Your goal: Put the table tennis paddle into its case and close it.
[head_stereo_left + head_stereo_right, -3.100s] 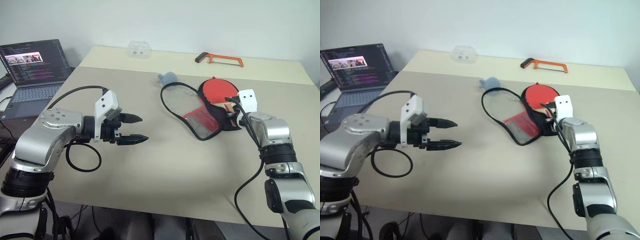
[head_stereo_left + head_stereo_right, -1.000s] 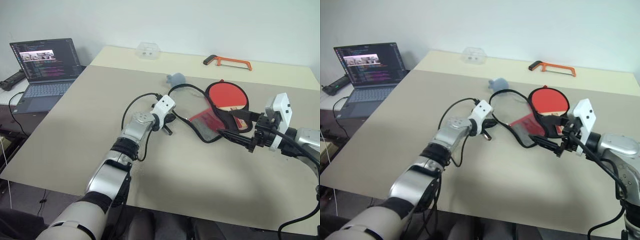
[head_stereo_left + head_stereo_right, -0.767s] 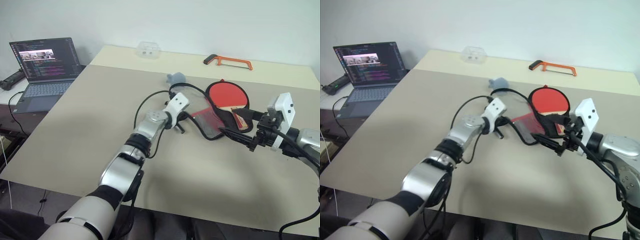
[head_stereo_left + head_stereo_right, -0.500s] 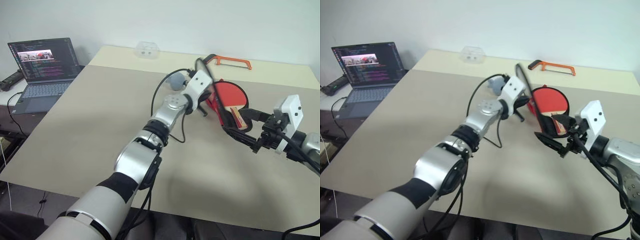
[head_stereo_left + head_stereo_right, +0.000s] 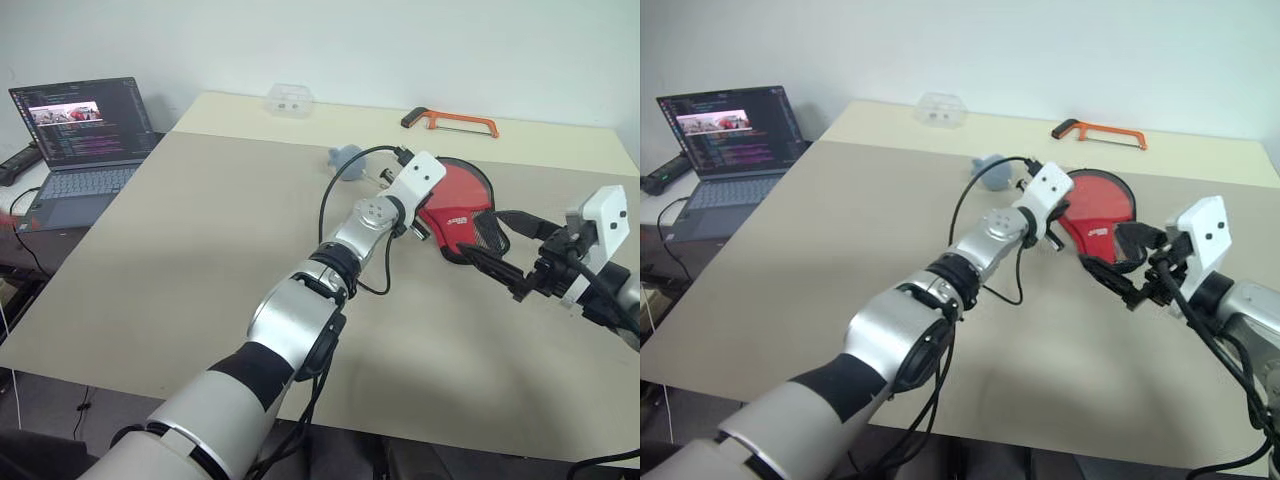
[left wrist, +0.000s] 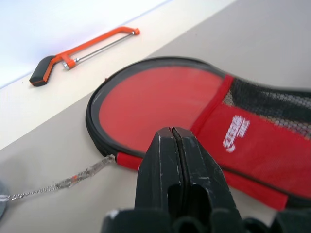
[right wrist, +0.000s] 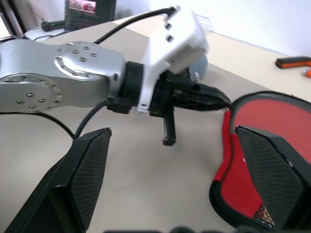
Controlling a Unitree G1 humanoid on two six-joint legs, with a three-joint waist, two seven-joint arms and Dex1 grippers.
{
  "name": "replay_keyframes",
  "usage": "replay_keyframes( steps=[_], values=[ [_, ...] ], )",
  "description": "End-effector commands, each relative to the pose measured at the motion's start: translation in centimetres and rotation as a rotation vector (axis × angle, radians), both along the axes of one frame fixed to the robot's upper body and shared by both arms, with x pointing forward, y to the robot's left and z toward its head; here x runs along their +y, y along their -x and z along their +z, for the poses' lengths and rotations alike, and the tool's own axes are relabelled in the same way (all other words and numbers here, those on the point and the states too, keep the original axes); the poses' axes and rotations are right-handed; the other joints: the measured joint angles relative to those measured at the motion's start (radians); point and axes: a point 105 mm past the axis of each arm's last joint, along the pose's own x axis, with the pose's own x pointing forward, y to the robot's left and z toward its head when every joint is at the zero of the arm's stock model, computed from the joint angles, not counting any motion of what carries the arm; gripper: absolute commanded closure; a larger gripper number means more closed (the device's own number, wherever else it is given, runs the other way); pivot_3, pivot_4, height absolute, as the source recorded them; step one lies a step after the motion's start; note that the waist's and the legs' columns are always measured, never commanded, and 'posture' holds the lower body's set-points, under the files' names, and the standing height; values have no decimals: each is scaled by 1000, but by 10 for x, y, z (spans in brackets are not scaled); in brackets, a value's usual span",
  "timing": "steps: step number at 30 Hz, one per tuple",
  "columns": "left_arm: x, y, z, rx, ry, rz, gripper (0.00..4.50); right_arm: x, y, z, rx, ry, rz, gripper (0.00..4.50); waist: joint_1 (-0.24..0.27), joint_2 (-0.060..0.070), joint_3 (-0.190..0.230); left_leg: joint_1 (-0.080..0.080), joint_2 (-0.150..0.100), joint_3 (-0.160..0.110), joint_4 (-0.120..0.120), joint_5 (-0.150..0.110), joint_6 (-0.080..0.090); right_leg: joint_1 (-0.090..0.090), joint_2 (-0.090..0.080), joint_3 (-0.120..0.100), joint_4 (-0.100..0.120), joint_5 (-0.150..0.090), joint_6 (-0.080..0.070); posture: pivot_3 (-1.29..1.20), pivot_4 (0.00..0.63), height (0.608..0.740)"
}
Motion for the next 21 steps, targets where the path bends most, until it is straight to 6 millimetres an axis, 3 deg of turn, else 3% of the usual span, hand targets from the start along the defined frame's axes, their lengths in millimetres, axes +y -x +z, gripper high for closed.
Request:
replay_keyframes(
  steps=[1,3,5,10,12,15,21],
  values=[
    [-3,13,24,-4,129,-202,4472,-25,-25,-8,39,-27,-196,0,-2,0,0,0,0,0,0,0,0,0,0,0,0,0,0,0,150,740],
    [18,20,27,23,139,-365,4472,-47,-47,-22,105,-110,-357,0,-6,1,-1,1,1,1,0,1,-2,-1,0,1,1,0,0,0,150,740],
    [41,27,28,54,133,-464,4472,-54,-59,-29,151,-207,-404,0,-12,3,-2,1,2,3,-1,2,-4,-3,1,2,4,0,0,0,150,740],
    [102,44,29,99,102,-493,4472,-62,-81,-42,249,-377,-460,0,-21,6,-3,1,4,1,-2,3,-5,-5,2,1,5,0,-2,0,150,740],
    [122,56,28,147,116,-483,3861,-69,-89,-43,282,-467,-498,0,-20,6,-3,0,5,1,-2,3,-5,-5,1,1,4,0,-2,0,150,740],
    [136,77,36,206,186,-490,2821,-83,-99,-44,326,-639,-564,0,-14,6,-3,0,7,0,-2,3,-5,-4,0,0,4,0,-2,0,150,740],
    [161,105,24,252,153,-420,706,-90,-105,-57,401,-697,-611,0,-3,6,-3,0,5,-1,-1,3,-4,-3,0,0,4,0,-2,0,150,740]
  ],
)
